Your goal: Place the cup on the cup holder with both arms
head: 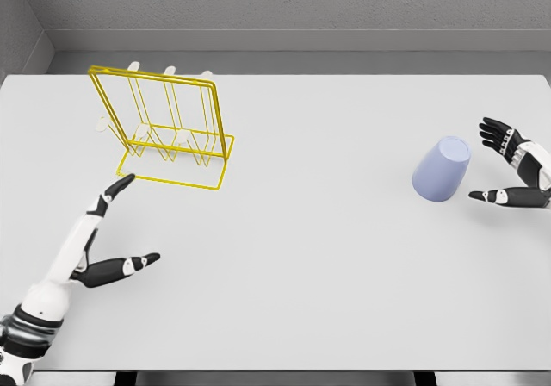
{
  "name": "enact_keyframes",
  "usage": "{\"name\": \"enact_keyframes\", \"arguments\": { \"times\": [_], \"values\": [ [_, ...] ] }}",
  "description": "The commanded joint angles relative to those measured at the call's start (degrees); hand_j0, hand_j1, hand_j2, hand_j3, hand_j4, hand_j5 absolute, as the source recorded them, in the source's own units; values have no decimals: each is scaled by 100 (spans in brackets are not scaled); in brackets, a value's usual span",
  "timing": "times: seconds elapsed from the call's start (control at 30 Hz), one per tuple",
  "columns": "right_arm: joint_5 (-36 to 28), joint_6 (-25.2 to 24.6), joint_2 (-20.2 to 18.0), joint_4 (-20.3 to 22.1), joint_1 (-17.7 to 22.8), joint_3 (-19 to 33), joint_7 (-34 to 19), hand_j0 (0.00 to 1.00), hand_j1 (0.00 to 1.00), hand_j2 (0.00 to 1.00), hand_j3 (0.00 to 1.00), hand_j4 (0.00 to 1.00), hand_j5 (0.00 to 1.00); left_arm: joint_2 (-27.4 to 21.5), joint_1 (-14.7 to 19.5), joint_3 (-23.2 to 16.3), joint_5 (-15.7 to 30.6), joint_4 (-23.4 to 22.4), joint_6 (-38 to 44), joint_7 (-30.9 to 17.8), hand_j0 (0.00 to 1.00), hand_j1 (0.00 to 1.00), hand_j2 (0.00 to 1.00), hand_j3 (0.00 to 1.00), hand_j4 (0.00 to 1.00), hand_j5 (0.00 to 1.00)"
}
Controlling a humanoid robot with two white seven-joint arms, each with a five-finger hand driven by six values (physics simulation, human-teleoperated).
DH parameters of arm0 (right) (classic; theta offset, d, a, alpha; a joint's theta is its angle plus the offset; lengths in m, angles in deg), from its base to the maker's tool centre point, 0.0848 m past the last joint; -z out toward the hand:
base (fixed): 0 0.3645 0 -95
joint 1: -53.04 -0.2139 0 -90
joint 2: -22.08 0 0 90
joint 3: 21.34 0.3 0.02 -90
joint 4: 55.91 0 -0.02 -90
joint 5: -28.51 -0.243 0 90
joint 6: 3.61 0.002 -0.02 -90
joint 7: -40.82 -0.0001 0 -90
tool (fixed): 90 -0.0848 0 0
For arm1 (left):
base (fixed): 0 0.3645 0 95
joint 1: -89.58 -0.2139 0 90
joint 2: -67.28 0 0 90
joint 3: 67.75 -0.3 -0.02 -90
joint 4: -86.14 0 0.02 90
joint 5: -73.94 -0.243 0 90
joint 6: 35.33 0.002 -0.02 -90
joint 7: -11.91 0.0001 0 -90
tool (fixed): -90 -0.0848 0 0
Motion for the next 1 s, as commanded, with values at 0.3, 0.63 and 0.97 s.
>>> {"name": "enact_keyframes", "arguments": {
  "times": [0.3,0.63,0.97],
  "values": [
    [29,-10,113,58,53,45,1,100,100,100,100,100,100,325,606,-1404,909,-271,-6,-20,100,100,100,100,100,100],
    [600,-142,166,14,-44,1,1,100,100,100,100,100,100,518,1213,-1914,2052,10,-6,-829,100,100,100,100,100,100],
    [592,-414,342,14,-132,-16,1,100,100,100,100,100,100,114,2057,-2951,2157,-60,-6,-829,100,100,100,100,100,100]
  ]
}}
